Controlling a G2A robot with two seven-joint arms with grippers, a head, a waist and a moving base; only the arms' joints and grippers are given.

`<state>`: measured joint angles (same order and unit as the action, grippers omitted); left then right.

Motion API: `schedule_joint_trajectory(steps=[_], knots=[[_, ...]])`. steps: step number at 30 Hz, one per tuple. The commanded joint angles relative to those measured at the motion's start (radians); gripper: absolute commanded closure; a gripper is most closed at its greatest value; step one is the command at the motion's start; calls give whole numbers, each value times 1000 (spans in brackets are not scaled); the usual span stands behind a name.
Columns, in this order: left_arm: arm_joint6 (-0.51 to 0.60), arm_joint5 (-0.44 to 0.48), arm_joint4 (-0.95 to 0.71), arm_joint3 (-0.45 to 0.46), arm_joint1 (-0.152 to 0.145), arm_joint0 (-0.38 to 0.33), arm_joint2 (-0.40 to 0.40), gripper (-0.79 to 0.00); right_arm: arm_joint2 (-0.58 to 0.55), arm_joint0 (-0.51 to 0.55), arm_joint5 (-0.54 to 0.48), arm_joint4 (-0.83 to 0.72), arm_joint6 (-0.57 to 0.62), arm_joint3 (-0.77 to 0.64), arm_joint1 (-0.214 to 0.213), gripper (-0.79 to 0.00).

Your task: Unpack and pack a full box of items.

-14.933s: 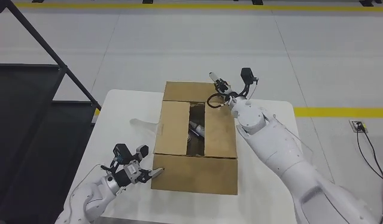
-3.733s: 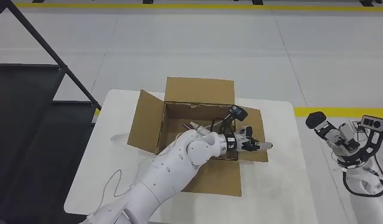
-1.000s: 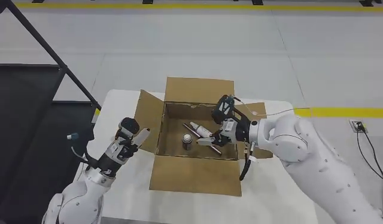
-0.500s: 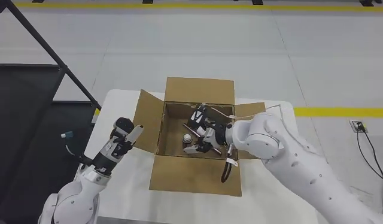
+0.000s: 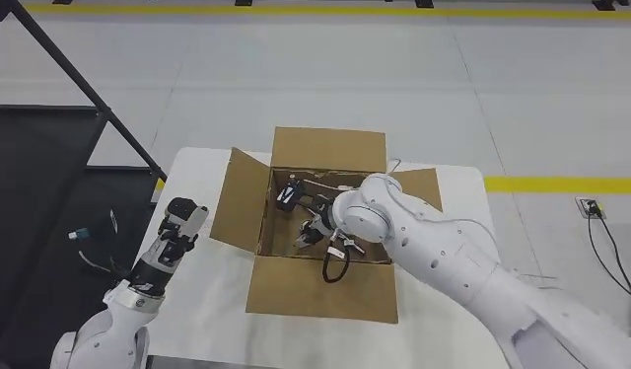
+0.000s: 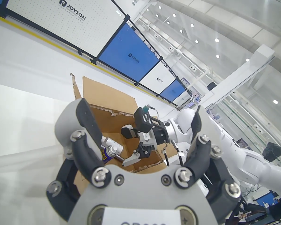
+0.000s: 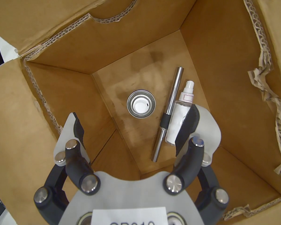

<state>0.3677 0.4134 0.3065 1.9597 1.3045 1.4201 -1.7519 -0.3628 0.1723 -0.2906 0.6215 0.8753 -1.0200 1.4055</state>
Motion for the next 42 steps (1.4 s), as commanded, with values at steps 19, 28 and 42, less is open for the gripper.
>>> schedule_joint_trajectory(steps=[19, 28, 42], knots=[[0, 0, 0, 0, 0, 0, 0, -785, 58, -24, -8, 26, -47, 338, 185, -634], [0, 0, 0, 0, 0, 0, 0, -785, 42, -21, -44, 26, -66, 432, 223, -348], [0, 0, 0, 0, 0, 0, 0, -785, 1, -35, -80, 89, -127, 425, 229, 0]])
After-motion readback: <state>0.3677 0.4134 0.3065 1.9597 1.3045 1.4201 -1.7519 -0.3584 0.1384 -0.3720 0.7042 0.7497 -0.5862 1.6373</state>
